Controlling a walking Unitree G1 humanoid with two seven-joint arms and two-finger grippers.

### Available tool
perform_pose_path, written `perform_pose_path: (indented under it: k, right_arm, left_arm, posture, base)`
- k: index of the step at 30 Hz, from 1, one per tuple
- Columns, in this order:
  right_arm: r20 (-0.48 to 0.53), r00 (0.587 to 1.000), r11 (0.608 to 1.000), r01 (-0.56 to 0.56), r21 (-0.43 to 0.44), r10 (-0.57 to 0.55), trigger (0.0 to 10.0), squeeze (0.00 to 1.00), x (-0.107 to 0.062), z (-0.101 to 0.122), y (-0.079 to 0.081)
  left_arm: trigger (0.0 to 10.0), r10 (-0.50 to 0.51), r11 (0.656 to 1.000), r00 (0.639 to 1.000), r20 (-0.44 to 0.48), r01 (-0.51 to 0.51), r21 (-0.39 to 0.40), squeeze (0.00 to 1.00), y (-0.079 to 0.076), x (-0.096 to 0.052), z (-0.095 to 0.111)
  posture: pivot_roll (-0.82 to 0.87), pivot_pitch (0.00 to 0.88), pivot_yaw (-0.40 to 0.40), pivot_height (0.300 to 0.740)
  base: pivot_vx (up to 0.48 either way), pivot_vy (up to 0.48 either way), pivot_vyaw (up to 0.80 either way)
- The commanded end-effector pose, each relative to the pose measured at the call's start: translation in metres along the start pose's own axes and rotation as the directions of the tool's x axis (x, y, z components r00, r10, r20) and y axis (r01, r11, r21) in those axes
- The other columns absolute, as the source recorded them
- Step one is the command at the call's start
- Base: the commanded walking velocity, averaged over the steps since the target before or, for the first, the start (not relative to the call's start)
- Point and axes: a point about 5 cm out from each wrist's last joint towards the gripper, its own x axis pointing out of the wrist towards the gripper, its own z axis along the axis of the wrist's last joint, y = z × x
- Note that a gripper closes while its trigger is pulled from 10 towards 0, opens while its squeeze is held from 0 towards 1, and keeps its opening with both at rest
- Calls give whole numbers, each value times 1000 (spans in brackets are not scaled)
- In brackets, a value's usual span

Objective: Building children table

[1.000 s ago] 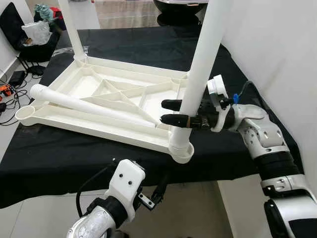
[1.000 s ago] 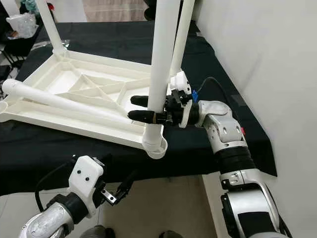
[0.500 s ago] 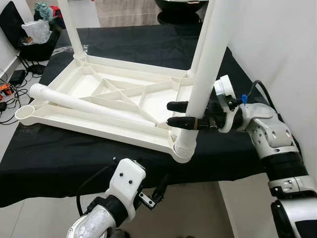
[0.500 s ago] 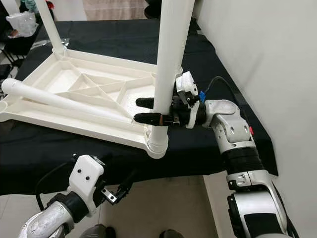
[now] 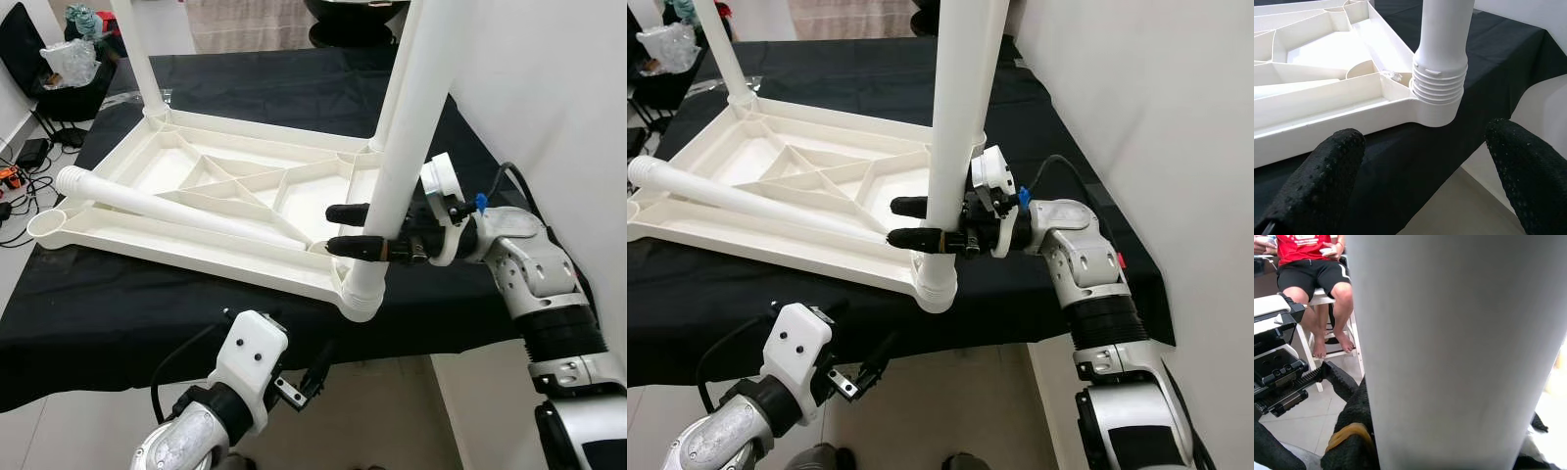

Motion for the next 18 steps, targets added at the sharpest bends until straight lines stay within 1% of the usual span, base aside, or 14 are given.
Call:
perform_pose_path:
  k: [1, 6, 12, 17, 18]
  right_arm:
    - [-36, 999, 1000, 0, 23, 1, 10000, 0, 4, -10, 1]
    - [-45, 999, 1000, 21, 5, -21, 10000, 0, 4, -8, -3]
    - [-77, 997, 1000, 30, -1, -30, 10000, 0, 5, -12, -2]
    - [-84, 996, 1000, 29, 0, -29, 10000, 0, 4, -14, 0]
    - [-84, 995, 999, 43, -2, -43, 10000, 0, 4, -14, -1]
  left_arm:
    - [10000, 1, 1000, 1000, -27, -2, -3, 0, 1, -1, -4]
    - [10000, 3, 1000, 1000, -26, -3, -2, 0, 1, -1, -4]
    - [10000, 7, 1000, 1000, -22, -7, -1, 0, 1, -1, -3]
    - [10000, 7, 1000, 1000, -21, -7, 1, 0, 1, 0, -3]
    - [10000, 8, 1000, 1000, -21, -8, 3, 0, 2, 0, -3]
  posture:
    - [76, 193, -28, 740]
    - [75, 195, -30, 740]
    - [73, 196, -30, 740]
    - [74, 194, -31, 740]
    - [74, 194, -31, 740]
  base:
    - [0, 0, 0]
    - [0, 0, 0]
    - [0, 0, 0]
    - [0, 0, 0]
    - [0, 0, 0]
